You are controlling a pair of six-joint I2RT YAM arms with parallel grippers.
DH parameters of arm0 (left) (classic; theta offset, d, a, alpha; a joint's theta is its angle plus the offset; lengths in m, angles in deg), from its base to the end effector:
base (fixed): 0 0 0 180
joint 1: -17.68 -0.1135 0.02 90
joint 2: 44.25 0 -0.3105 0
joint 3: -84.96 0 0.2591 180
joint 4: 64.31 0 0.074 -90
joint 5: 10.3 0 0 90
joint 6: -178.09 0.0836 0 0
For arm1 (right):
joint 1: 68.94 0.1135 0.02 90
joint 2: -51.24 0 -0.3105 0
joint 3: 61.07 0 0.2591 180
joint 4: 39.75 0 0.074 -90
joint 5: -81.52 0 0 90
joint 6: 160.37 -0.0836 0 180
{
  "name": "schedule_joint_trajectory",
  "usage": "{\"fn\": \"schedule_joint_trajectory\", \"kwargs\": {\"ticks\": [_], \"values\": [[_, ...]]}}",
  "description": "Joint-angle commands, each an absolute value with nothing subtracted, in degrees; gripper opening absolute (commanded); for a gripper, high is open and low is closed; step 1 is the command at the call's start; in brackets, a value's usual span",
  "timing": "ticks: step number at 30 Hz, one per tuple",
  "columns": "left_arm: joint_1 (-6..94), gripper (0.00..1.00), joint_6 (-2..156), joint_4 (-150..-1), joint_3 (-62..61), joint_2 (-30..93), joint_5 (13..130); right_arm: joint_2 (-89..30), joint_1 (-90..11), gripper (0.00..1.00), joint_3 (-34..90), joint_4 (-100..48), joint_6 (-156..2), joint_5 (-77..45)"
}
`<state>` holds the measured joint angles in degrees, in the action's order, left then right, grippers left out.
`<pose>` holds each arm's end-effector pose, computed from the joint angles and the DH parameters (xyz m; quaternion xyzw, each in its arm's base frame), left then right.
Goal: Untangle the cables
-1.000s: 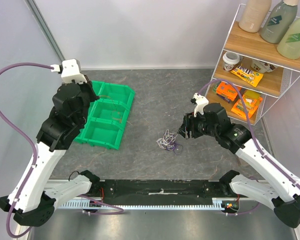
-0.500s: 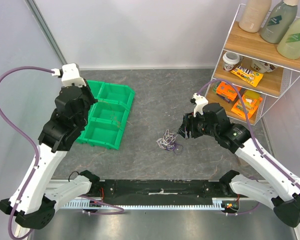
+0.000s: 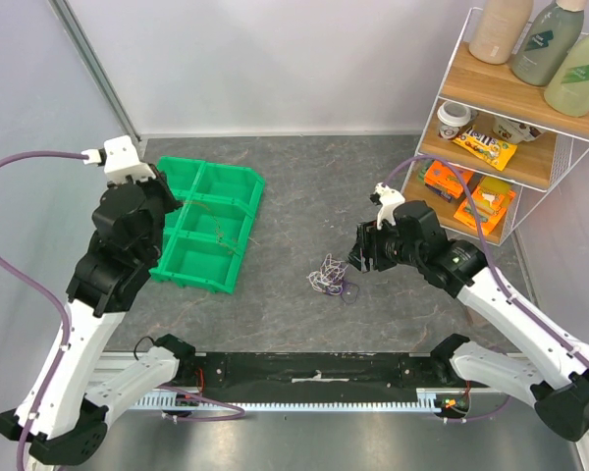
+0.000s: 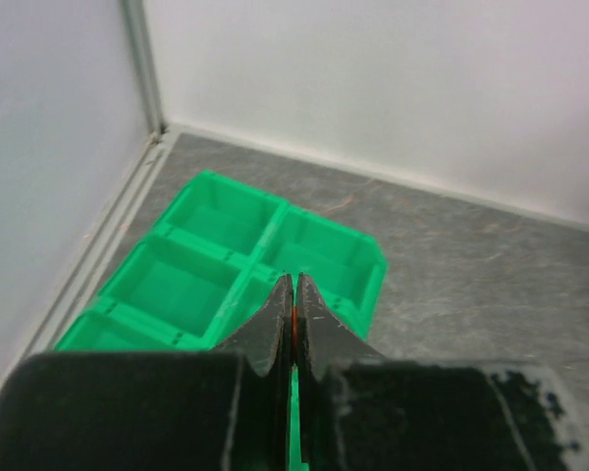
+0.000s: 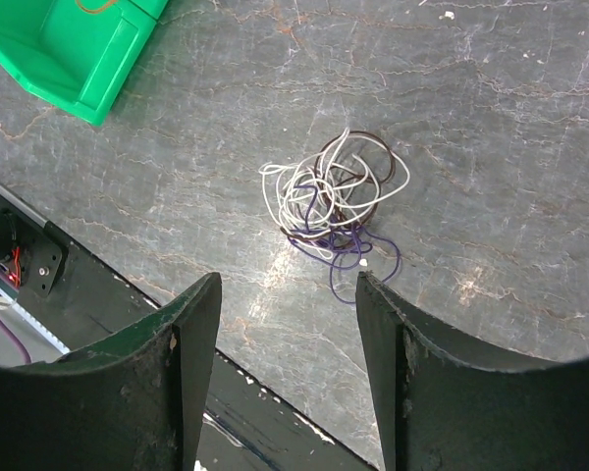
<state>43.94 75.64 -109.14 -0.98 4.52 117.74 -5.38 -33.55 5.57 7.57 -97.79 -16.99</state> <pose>0.1666 -0.0248 0.4849 -0.1274 0.7323 0.0252 0.6685 0.1795 0.1427 0.3229 -0.0950 0.8892 0.2874 0.3431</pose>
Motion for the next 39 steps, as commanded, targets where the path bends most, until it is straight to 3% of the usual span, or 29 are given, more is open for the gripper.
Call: {"fn": "schedule_joint_trajectory", "kwargs": {"ticks": [1, 14, 33, 39], "values": [[43.61, 0.02, 77.28, -99.32, -3.04, 3.65, 109.67, -6.32, -33.52, 0.65, 6.02, 6.77, -97.44, -17.18], [43.61, 0.02, 81.32, -98.79, -11.21, 7.52, 112.84, -8.96, -33.52, 0.66, 7.33, 6.07, -96.47, -17.7], [43.44, 0.02, 75.18, -101.16, 5.39, 1.28, 122.59, -9.93, -33.61, 0.66, 7.33, 5.71, -96.65, -18.14], [43.17, 0.02, 61.93, -110.89, 6.89, 4.6, 124.08, -9.58, -33.52, 0.66, 7.42, 5.8, -96.65, -17.62]]}}
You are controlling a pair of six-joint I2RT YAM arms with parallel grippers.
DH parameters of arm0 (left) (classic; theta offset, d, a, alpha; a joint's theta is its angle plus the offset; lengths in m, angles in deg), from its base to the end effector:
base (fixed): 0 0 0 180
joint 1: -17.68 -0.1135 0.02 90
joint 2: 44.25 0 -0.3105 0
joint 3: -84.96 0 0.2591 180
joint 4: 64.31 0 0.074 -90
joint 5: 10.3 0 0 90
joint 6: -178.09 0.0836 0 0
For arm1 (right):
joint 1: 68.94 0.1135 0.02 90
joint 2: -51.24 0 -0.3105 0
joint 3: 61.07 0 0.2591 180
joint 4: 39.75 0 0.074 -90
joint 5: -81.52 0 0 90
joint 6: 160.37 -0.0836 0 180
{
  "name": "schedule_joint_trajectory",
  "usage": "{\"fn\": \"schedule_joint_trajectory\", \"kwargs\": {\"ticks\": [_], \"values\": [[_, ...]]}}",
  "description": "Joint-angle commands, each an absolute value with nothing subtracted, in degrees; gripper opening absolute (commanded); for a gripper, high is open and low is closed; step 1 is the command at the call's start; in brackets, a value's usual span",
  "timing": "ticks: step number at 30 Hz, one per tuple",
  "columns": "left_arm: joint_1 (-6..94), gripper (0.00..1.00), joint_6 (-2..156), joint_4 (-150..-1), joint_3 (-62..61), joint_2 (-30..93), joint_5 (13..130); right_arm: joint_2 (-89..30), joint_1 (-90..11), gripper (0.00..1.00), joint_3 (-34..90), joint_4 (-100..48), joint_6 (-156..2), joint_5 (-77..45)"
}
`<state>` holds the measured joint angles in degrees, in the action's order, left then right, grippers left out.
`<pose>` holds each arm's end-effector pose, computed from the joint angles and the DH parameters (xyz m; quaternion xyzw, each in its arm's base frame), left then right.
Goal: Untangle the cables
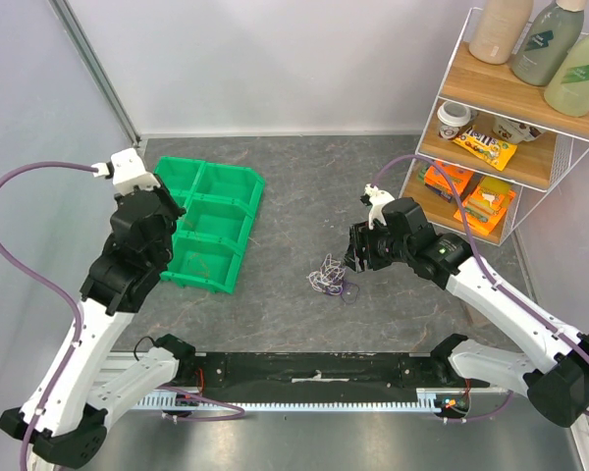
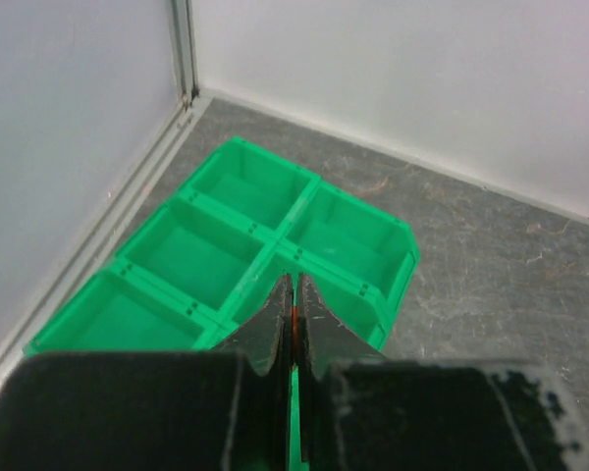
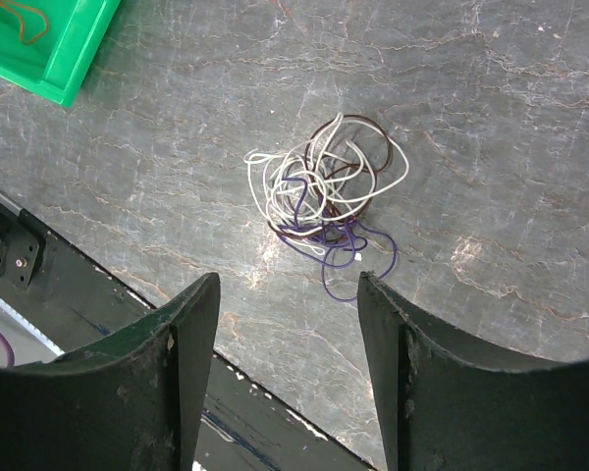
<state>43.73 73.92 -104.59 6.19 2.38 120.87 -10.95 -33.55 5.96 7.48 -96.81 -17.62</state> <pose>0.1695 -0.0216 0.4577 -0.1559 0.7273 0.0386 0.6672 0.1952 0.1550 0.3045 -0.1032 0.9067 0.2693 0.3077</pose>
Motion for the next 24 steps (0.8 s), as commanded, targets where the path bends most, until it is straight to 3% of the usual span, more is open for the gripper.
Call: {"fn": "schedule_joint_trajectory", "kwargs": {"ticks": [1, 10, 14, 24], "values": [[42.91, 0.02, 57.81, -113.7, 7.06, 5.75, 124.96, -9.49, -33.52, 0.66, 7.42, 5.71, -96.74, -17.53], [30.18, 0.02, 38.18, -127.26, 13.74, 17.71, 106.62, -7.64, -33.52, 0.66, 6.54, 6.33, -97.09, -17.09], [29.55, 0.02, 33.0, -128.4, 15.15, 19.47, 102.21, -6.77, -33.52, 0.67, 6.11, 6.68, -97.09, -16.83], [25.33, 0.02, 32.19, -126.13, 19.36, 25.79, 95.61, -5.8, -33.52, 0.67, 5.58, 6.86, -97.09, -16.65]]}}
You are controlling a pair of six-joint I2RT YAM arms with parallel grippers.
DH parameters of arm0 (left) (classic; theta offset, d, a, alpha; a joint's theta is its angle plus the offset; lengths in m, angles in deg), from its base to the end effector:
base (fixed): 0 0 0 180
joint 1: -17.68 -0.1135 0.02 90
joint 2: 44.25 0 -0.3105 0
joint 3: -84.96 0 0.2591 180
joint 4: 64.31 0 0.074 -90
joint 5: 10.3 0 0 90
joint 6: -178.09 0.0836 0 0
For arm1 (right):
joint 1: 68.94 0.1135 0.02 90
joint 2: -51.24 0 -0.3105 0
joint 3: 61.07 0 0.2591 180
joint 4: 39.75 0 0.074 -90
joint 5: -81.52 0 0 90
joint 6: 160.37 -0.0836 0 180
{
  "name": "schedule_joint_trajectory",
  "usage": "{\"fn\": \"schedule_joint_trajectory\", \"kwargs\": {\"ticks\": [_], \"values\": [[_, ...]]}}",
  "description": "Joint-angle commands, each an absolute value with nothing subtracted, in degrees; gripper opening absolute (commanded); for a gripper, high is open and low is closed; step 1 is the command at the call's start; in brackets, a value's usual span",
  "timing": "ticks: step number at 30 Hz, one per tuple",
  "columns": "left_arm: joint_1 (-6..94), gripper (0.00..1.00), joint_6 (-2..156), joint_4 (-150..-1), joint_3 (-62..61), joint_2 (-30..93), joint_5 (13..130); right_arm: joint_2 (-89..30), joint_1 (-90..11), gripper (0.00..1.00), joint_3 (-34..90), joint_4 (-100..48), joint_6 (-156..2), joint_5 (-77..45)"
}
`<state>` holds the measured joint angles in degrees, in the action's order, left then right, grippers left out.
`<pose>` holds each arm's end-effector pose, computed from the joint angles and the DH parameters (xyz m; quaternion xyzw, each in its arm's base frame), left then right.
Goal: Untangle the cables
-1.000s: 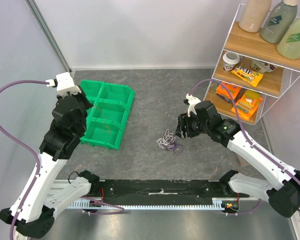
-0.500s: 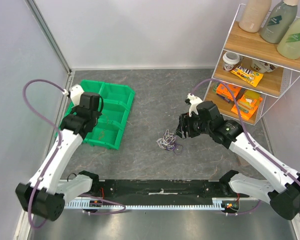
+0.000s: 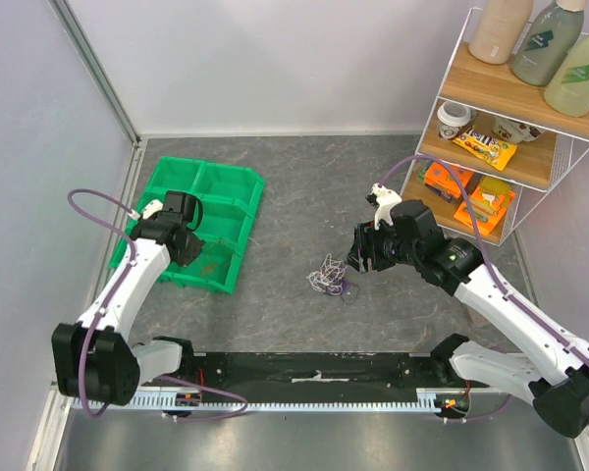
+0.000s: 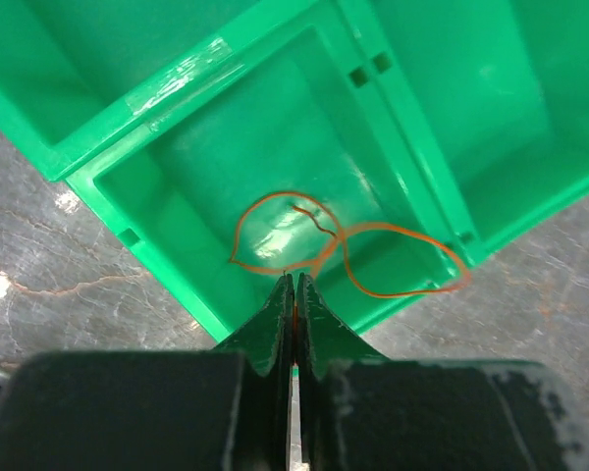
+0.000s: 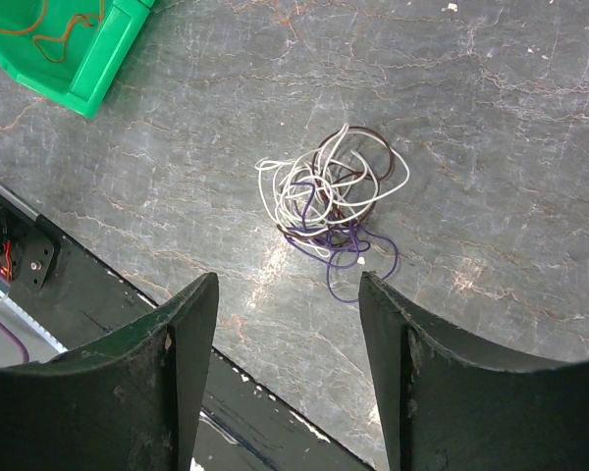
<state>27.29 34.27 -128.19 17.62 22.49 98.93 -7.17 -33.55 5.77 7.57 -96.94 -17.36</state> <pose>0.2267 -0.0105 0.2649 -0.3967 0.8742 0.0185 0.2792 0.1845 0.1469 0.3177 -0.1025 0.8942 0.2813 0.3328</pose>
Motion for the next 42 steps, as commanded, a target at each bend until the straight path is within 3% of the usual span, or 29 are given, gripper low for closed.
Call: {"fn": "schedule_joint_trajectory", "kwargs": {"ticks": [1, 5, 6, 8, 10, 12, 16, 19, 22, 25, 29, 33, 38, 42], "values": [[24.98, 0.02, 32.71, -125.51, 19.63, 26.58, 95.78, -5.88, -33.52, 0.67, 5.58, 6.94, -97.0, -16.65], [24.63, 0.02, 32.63, -125.86, 18.84, 25.98, 98.06, -6.24, -33.61, 0.68, 5.4, 6.86, -96.74, -17.0], [24.63, 0.08, 33.15, -126.03, 18.32, 25.54, 98.68, -6.58, -33.52, 0.68, 5.14, 6.77, -96.56, -17.09], [24.63, 0.41, 33.42, -127.52, 16.92, 25.1, 100.52, -7.37, -33.52, 0.68, 4.61, 6.68, -96.56, -17.53], [24.63, 0.66, 33.86, -129.28, 15.68, 24.75, 101.76, -8.6, -33.61, 0.69, 3.56, 6.33, -96.47, -18.31], [24.71, 0.75, 33.86, -130.77, 14.89, 24.22, 101.59, -9.92, -33.52, 0.69, 2.94, 5.98, -96.47, -18.84], [24.63, 0.83, 34.38, -131.05, 13.22, 20.71, 97.56, -12.38, -33.52, 0.69, 2.15, 5.36, -96.47, -19.72], [25.41, 0.8, 36.84, -130.35, 10.5, 19.91, 94.04, -15.02, -33.52, 0.69, 1.62, 5.01, -96.38, -21.65], [28.92, 0.64, 43.6, -121.32, 11.45, 19.73, 81.94, -17.48, -33.52, 0.69, 0.4, 3.08, -96.65, -24.2], [36.37, 0.54, 45.72, -110.95, 14.96, 21.22, 68.83, -19.85, -33.52, 0.68, -0.66, 0.54, -96.91, -27.02], [49.56, 0.54, 45.47, -102.4, 16.47, 27.8, 62.58, -21.96, -33.52, 0.66, -1.8, -2.54, -97.61, -28.6], [56.43, 0.55, 45.28, -98.96, 14.98, 38.44, 57.99, -23.64, -33.61, 0.63, -1.89, -3.6, -98.14, -29.31], [58.29, 0.47, 49.85, -98.96, 12.78, 43.98, 60.89, -23.11, -33.52, 0.58, -2.94, -3.43, -98.14, -29.22], [58.46, 0.55, 52.49, -98.79, 11.29, 49.16, 57.04, -22.94, -33.52, 0.57, -4.35, -3.43, -98.23, -28.61]]}}
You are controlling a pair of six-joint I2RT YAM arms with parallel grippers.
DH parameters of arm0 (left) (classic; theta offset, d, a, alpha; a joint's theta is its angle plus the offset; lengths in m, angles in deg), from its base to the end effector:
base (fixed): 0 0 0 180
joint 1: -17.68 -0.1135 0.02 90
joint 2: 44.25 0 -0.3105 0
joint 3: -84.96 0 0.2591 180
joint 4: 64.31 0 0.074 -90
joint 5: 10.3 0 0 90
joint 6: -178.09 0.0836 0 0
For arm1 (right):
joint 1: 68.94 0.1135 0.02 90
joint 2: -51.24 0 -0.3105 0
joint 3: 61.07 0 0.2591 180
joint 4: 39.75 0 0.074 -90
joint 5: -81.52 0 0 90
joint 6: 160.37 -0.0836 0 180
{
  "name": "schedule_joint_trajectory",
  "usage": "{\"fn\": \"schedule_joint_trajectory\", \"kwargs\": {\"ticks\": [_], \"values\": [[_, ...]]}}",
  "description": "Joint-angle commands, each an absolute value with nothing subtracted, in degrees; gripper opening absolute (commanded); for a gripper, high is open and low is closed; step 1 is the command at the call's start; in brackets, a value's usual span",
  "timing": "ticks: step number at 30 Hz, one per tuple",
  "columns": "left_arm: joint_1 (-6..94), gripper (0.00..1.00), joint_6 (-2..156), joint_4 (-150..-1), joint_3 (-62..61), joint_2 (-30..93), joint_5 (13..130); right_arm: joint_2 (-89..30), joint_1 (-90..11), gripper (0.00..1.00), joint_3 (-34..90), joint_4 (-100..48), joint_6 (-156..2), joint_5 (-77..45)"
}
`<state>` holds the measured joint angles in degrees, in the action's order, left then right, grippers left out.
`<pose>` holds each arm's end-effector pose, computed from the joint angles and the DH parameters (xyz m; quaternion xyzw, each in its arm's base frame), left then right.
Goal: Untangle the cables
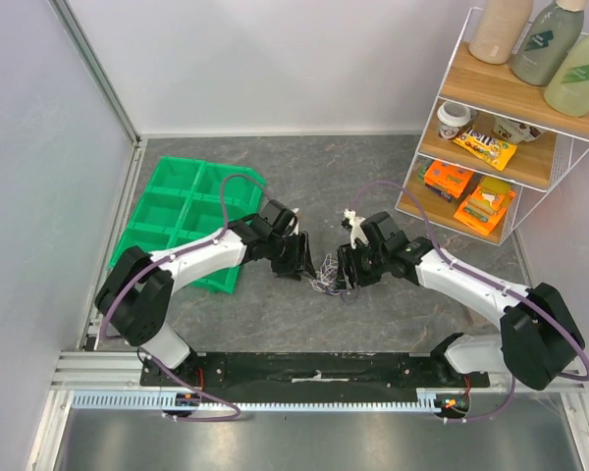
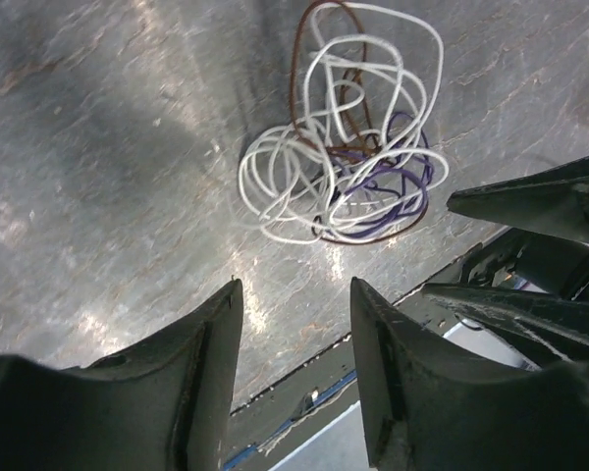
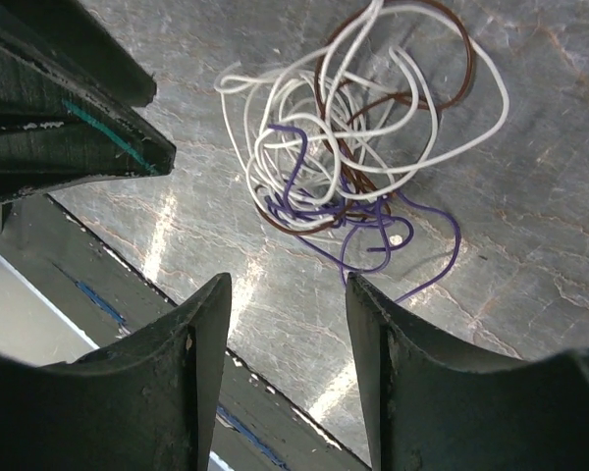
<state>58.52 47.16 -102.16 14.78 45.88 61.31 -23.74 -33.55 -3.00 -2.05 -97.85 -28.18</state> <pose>0.2445 -0.2462 0.2058 0.0436 0.9485 -0.2953 0.1065 0.2086 0.1827 0.2135 -0.1166 0.9328 0.2952 0.1705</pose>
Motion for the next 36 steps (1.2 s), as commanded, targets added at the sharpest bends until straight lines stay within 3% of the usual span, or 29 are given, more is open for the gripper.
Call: {"fn": "schedule_joint_trajectory", "kwargs": {"ticks": [1, 6, 10, 16, 20, 27, 31, 36], "values": [[58.55, 0.56, 53.19, -98.79, 11.11, 50.22, 56.33, -22.76, -33.61, 0.57, -4.53, -3.51, -98.32, -28.34], [58.55, 0.6, 55.48, -98.09, 10.67, 54.09, 55.62, -23.2, -33.52, 0.57, -4.62, -3.95, -98.23, -27.81], [58.46, 0.56, 55.92, -98.09, 9.88, 55.77, 55.18, -24.86, -33.52, 0.59, -4.71, -4.92, -98.23, -28.08], [58.55, 0.16, 56.1, -99.23, 8.56, 53.23, 55.8, -28.2, -33.52, 0.59, -3.83, -6.24, -99.19, -25.19], [58.46, 0.02, 56.71, -100.8, 8.29, 47.44, 55.53, -30.49, -33.61, 0.56, -3.13, -7.99, -100.6, -23.07], [58.55, 0.02, 61.18, -107.21, 4.0, 32.94, 61.58, -33.22, -33.61, 0.27, -4.0, -8.62, -104.64, -16.84], [58.47, 0.02, 66.02, -109.51, -2.5, 25.82, 68.18, -31.12, -34.75, 0.0, -5.58, -5.46, -106.57, -9.64], [58.55, 0.02, 71.47, -108.37, -12.34, 21.58, 72.67, -26.64, -38.7, 0.0, -7.43, -0.97, -107.46, -3.21]]}}
